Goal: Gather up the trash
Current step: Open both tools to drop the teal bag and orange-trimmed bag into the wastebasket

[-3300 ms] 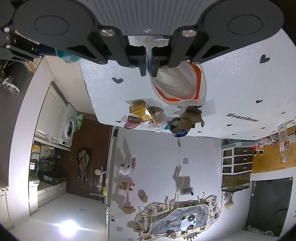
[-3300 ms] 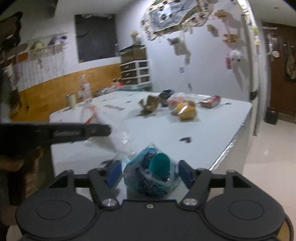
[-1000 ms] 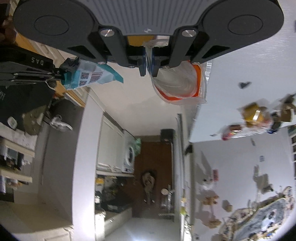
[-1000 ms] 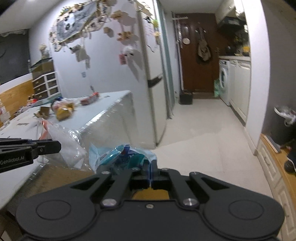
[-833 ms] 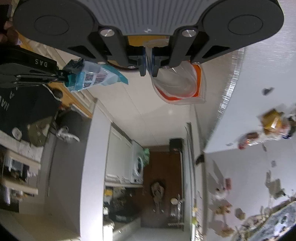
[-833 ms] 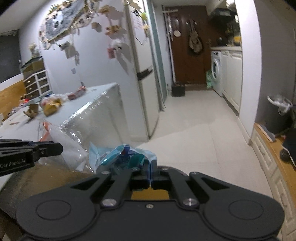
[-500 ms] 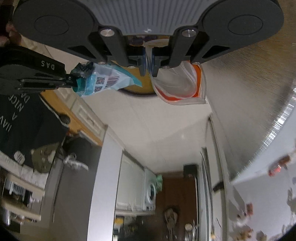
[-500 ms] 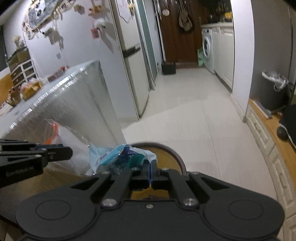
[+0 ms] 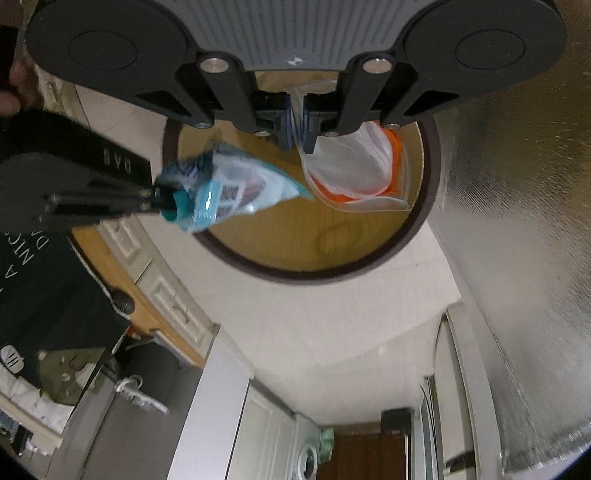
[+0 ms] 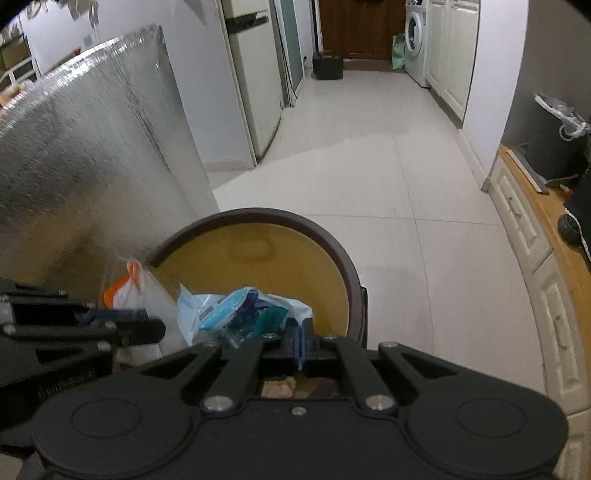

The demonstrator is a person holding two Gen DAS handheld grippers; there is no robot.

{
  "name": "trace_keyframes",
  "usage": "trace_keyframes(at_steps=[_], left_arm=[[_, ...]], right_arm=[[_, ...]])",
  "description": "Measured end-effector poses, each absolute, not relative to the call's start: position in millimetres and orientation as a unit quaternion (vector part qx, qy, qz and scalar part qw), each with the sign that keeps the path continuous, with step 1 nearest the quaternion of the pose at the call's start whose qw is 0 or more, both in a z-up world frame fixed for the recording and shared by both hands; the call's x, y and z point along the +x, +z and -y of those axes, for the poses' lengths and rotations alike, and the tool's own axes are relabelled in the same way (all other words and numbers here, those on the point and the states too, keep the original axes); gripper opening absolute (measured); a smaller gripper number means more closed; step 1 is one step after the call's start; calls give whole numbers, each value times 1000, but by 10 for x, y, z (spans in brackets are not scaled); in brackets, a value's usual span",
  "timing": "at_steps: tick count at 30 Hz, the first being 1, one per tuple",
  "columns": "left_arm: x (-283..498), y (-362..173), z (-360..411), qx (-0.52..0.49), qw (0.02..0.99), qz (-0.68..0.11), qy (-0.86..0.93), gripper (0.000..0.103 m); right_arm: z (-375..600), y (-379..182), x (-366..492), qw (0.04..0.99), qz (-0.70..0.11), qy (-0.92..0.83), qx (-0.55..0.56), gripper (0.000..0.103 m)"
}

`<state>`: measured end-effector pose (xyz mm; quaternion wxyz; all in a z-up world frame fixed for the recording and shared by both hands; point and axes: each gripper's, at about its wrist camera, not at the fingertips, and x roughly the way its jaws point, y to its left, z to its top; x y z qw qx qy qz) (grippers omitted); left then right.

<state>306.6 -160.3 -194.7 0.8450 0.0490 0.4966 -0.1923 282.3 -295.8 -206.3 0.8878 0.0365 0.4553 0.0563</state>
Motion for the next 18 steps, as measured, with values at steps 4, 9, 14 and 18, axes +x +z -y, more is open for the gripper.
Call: trace_keyframes(at_steps=[4, 9, 14, 18], left_arm=[[3207, -2132, 1609, 44, 833, -520, -186, 8], [3310, -2312, 1563, 35, 818, -544, -184, 10], [3361, -2388, 1559, 28, 814, -551, -184, 15], [3352, -2414, 1554, 35, 810, -557, -179, 43]], right_arm=[[2921, -2142, 3065, 883, -465, 54, 18, 2], [2840, -2255, 3385, 873, -484, 61, -6, 2], [2715, -2343, 3595, 862, -501, 74, -27, 6], [2709, -2367, 3665, 858, -506, 82, -24, 17]])
